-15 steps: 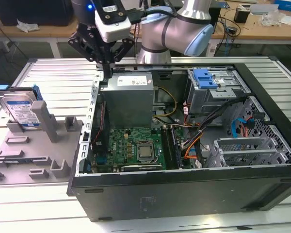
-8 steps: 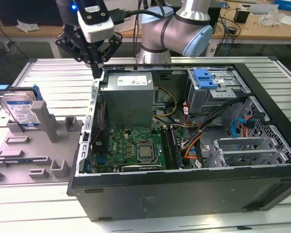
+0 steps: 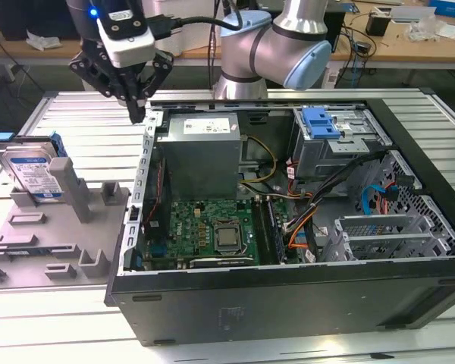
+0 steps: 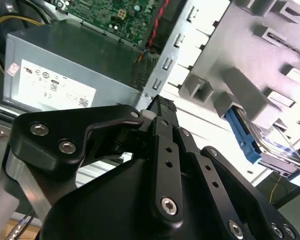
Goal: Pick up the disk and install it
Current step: 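Reach for the disk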
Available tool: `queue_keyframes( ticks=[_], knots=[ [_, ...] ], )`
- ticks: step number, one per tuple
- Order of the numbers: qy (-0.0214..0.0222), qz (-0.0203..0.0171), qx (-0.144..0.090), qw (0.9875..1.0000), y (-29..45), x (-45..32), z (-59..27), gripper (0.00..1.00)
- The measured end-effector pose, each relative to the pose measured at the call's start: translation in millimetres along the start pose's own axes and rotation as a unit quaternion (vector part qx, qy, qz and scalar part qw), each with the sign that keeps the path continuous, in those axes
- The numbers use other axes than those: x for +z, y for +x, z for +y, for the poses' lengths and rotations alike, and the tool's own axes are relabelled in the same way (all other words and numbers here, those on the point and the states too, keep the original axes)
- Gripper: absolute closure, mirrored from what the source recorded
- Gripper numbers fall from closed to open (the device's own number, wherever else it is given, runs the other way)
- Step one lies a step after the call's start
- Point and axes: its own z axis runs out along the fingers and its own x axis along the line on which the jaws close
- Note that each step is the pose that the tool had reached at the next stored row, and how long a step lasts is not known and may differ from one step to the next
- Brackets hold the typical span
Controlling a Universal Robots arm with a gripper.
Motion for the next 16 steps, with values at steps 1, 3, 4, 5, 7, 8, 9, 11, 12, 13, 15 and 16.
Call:
queue_keyframes(
  ticks=[1, 3, 4, 5, 7, 8, 9, 11, 12, 13, 15, 16],
  knots=[
    [0.0000, 0.0000, 0.000, 1.0000, 2.5, 0.1, -0.1, 0.89],
    [0.0000, -0.0002, 0.001, 1.0000, 7.6, 0.4, -0.2, 0.89],
    [0.0000, -0.0003, 0.001, 1.0000, 10.2, 0.6, -0.3, 0.89],
    [0.0000, -0.0004, 0.001, 1.0000, 15.2, 0.8, -0.4, 0.89],
    [0.0000, -0.0005, 0.002, 1.0000, 20.5, 1.0, -0.4, 0.89],
    [0.0000, -0.0005, 0.002, 1.0000, 23.0, 1.0, -0.3, 0.89],
    [0.0000, -0.0006, 0.003, 1.0000, 25.2, 1.1, -0.2, 0.89],
    [0.0001, -0.0007, 0.004, 1.0000, 31.4, 1.3, 0.7, 0.89],
    [0.0001, -0.0007, 0.005, 1.0000, 33.5, 1.4, 1.2, 0.89],
    [0.0001, -0.0008, 0.006, 1.0000, 36.4, 1.5, 2.0, 0.89],
    [0.0002, -0.0008, 0.008, 1.0000, 43.7, 1.8, 4.3, 0.89],
    [0.0002, -0.0009, 0.009, 1.0000, 46.4, 1.9, 5.1, 0.89]
  ],
)
